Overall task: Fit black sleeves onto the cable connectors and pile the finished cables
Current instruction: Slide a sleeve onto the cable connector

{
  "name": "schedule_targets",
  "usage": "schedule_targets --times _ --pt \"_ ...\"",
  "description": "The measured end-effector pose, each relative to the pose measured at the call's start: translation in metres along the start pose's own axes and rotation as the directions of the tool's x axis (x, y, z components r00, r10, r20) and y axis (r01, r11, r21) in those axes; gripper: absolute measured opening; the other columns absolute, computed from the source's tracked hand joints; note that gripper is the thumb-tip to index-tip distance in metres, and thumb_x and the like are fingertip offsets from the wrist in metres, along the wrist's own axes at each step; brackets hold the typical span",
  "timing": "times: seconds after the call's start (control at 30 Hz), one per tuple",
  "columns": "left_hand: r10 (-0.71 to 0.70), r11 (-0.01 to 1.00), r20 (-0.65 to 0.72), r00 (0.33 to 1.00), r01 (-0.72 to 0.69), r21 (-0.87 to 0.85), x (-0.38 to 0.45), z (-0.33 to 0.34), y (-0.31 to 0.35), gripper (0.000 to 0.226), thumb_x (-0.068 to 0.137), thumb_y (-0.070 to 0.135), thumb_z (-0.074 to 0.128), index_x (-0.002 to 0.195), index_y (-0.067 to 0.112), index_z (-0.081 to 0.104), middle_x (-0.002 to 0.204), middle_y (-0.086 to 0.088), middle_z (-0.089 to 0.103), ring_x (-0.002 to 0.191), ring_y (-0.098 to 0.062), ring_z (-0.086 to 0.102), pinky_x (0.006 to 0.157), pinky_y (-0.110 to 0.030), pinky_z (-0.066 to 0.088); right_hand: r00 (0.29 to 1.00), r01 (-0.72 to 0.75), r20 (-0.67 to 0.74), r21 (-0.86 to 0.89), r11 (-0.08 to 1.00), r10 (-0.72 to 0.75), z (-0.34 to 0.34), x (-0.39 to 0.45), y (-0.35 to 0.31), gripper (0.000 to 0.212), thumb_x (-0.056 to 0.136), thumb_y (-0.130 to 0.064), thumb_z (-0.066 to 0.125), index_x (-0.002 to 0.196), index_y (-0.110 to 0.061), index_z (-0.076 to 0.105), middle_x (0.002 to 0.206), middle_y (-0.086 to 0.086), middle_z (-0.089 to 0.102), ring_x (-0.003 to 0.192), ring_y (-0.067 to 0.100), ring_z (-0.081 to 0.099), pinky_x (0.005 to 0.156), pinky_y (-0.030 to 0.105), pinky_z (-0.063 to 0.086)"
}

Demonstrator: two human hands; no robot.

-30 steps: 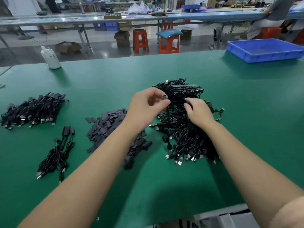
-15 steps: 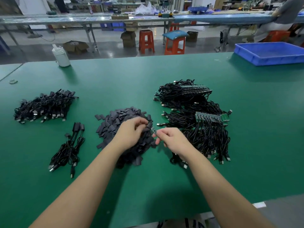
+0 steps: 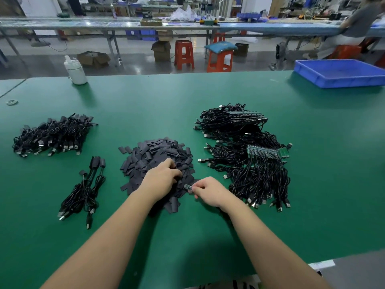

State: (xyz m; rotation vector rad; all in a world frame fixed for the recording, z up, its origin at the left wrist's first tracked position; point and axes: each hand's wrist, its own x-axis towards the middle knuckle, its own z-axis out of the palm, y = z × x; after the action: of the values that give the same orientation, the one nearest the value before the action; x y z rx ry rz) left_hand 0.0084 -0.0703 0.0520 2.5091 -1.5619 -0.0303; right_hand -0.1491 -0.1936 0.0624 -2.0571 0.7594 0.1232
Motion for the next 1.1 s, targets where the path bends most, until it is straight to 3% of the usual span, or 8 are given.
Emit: schedule_targets --times 0.13,0.3,0.37,0.43,0.5,0.67,0.87,1.1 --pt "0.020 1.000 -0.019 1.000 -0.020 -0.006 0.003 0.000 0.003 0.011 0.088 0.025 0.067 0.098 0.027 0.063 0.112 0.004 0.044 0.095 -0.022 0.053 0.068 -0.031 0.047 0.998 -0.065 0.008 -0.218 0.974 0.069 -0.006 -0.003 0.004 0.027 0.102 -0.025 0.051 0.099 -0.017 0.077 0.090 0.000 0.076 0.053 0.004 0.049 0.052 0.021 0.037" --pt "0.073 0.994 -0.149 0.986 -0.085 -0.074 -0.001 -0.015 0.012 0.003 0.090 0.022 0.067 0.090 0.023 0.064 0.105 0.007 0.061 0.099 -0.019 0.049 0.082 -0.036 0.048 0.999 0.037 -0.004 -0.056 0.998 -0.037 -0.007 -0.009 0.014 0.025 0.103 -0.024 0.050 0.104 -0.018 0.074 0.100 -0.006 0.075 0.054 0.008 0.053 0.062 0.022 0.048" --pt "-0.058 0.959 -0.162 0.985 0.010 -0.283 -0.010 -0.022 0.019 0.007 0.091 0.023 0.064 0.089 0.028 0.059 0.088 0.013 0.066 0.089 -0.012 0.057 0.078 -0.031 0.049 0.996 0.070 0.049 0.055 0.996 -0.073 -0.006 -0.011 0.021 0.023 0.103 -0.022 0.051 0.103 -0.016 0.073 0.095 -0.008 0.075 0.053 0.013 0.051 0.062 0.025 0.049" --pt "-0.193 0.811 -0.048 0.980 0.132 -0.570 -0.025 -0.020 0.027 0.011 0.094 0.023 0.062 0.089 0.032 0.059 0.071 0.010 0.069 0.070 -0.006 0.065 0.065 -0.019 0.048 0.992 0.090 0.077 0.096 0.991 -0.098 -0.006 -0.012 0.025 0.022 0.102 -0.023 0.053 0.097 -0.019 0.074 0.080 -0.010 0.072 0.053 0.012 0.046 0.054 0.022 0.042" --pt "-0.221 0.704 0.044 0.974 0.191 -0.684 -0.043 -0.011 0.031 0.015 0.097 0.022 0.057 0.099 0.036 0.064 0.064 0.007 0.070 0.058 -0.005 0.064 0.057 -0.011 0.044 0.993 0.081 0.072 0.123 0.989 -0.091 -0.006 -0.010 0.027 0.023 0.101 -0.024 0.053 0.098 -0.021 0.075 0.073 -0.009 0.068 0.053 0.008 0.045 0.055 0.022 0.039" --pt "-0.259 0.613 0.092 0.962 0.237 -0.754 -0.070 0.017 0.032 0.026 0.095 0.016 0.064 0.119 0.023 0.067 0.066 -0.004 0.067 0.048 0.000 0.053 0.056 -0.014 0.039 0.987 0.069 0.138 0.055 0.996 -0.076 -0.003 -0.010 0.024 0.028 0.104 -0.028 0.045 0.097 -0.020 0.072 0.074 -0.008 0.058 0.056 0.006 0.046 0.059 0.022 0.039" --pt "-0.294 0.601 0.060 0.954 0.233 -0.765 -0.081 0.029 0.033 0.023 0.092 0.017 0.067 0.112 0.027 0.070 0.059 0.000 0.066 0.055 -0.002 0.057 0.062 -0.012 0.041 0.959 0.086 0.274 -0.024 0.996 -0.076 0.007 -0.016 0.021 0.028 0.107 -0.023 0.036 0.093 -0.015 0.060 0.077 -0.003 0.055 0.048 0.009 0.049 0.053 0.022 0.045" --pt "-0.314 0.545 0.062 0.947 0.234 -0.805 -0.085 0.037 0.033 0.021 0.092 0.015 0.066 0.104 0.031 0.072 0.055 -0.001 0.064 0.046 -0.002 0.051 0.055 -0.015 0.042 0.956 0.077 0.279 0.054 0.996 -0.089 0.008 -0.016 0.026 0.029 0.108 -0.021 0.036 0.094 -0.014 0.060 0.067 -0.004 0.046 0.061 0.011 0.059 0.068 0.026 0.055"
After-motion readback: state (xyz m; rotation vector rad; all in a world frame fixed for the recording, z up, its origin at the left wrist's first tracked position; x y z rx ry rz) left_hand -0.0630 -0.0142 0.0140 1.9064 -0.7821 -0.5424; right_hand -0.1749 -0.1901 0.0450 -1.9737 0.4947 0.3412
